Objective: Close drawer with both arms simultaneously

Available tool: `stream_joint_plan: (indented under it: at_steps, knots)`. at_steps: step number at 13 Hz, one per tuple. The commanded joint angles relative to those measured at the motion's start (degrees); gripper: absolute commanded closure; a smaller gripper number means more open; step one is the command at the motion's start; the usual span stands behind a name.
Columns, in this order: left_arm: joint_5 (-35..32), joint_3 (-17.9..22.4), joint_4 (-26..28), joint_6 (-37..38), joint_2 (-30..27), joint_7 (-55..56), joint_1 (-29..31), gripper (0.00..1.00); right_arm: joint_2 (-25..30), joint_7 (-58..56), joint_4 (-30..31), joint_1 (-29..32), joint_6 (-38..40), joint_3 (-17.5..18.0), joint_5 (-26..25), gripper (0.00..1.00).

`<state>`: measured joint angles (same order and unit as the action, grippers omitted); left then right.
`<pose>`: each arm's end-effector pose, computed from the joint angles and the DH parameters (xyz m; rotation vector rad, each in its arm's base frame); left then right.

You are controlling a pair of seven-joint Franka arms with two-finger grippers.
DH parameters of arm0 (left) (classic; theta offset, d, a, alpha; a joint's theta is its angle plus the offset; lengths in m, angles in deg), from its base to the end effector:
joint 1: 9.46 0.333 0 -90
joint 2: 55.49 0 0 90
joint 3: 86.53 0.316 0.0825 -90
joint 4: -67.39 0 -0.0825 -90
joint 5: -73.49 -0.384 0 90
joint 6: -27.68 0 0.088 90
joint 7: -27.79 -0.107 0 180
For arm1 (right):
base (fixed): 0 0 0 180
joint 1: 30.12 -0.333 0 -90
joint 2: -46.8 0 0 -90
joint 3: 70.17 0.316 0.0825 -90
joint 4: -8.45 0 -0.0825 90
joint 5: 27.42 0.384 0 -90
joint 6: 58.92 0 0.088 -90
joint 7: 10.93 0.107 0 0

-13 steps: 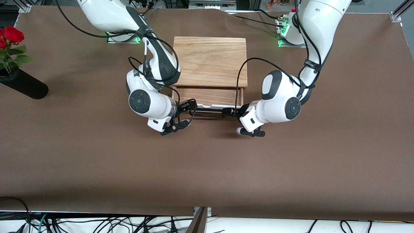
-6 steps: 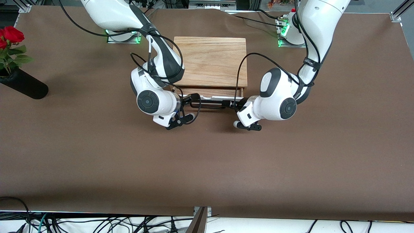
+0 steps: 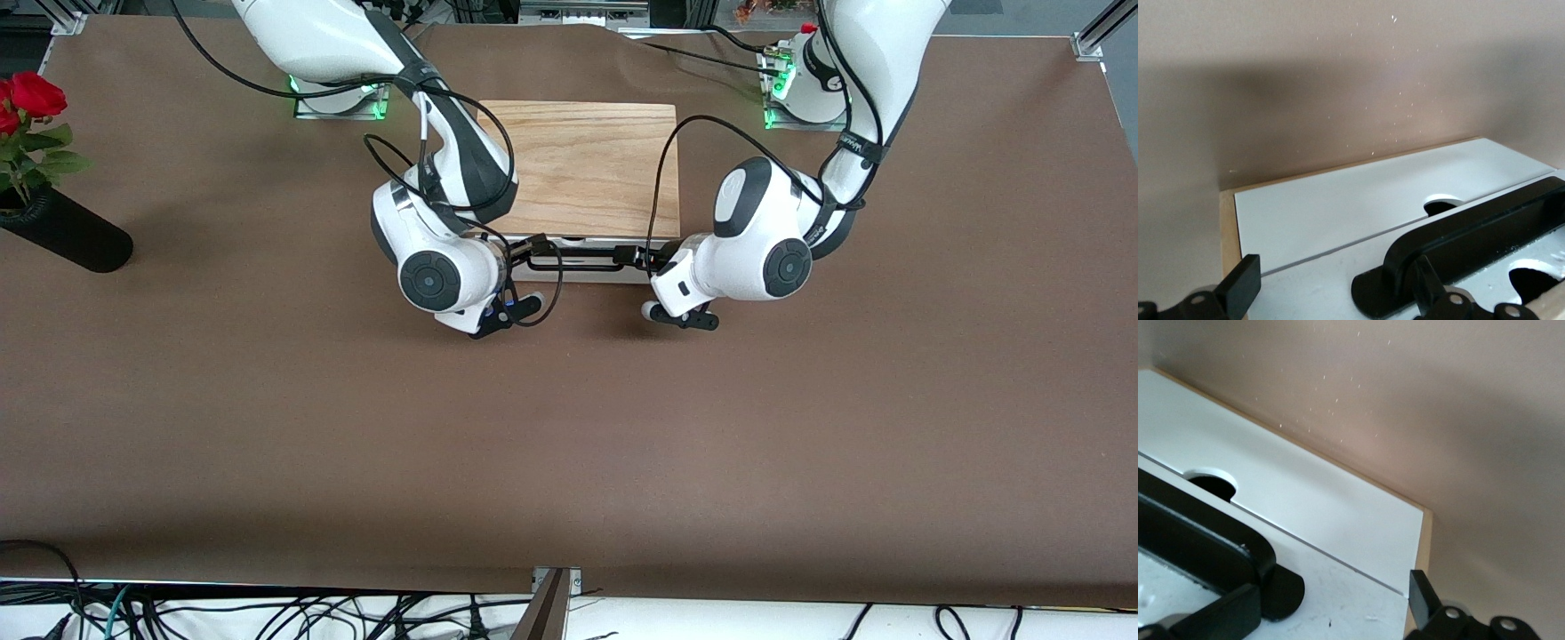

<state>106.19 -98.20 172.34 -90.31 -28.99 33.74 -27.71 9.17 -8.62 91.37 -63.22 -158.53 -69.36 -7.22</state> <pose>0.5309 -0.3297 0.2764 2.6271 -0.0955 -0.5295 0.5459 0.4029 0.2825 -2.7920 -0.6037 0.6561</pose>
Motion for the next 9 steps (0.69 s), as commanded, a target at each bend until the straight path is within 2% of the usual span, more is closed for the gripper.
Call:
stream_joint_plan:
  at_steps: [1,5,9]
  knots:
    - [0.7,-0.1,3.6,0.6,-3.7,-0.6,0.2,0.0,-1.1,0.0,-0.3,-0.2,2.9,0.2,0.7,0.0]
    - [0.7,-0.1,3.0,0.7,-5.7,-1.0,3.7,0.0,-1.4,-0.1,-0.4,-0.1,6.1,0.2,0.7,0.0]
    - [0.1,-0.1,2.8,-0.4,-11.3,-0.9,5.7,0.0,-1.4,-0.3,-1.7,0.6,3.6,-0.2,0.5,0.0]
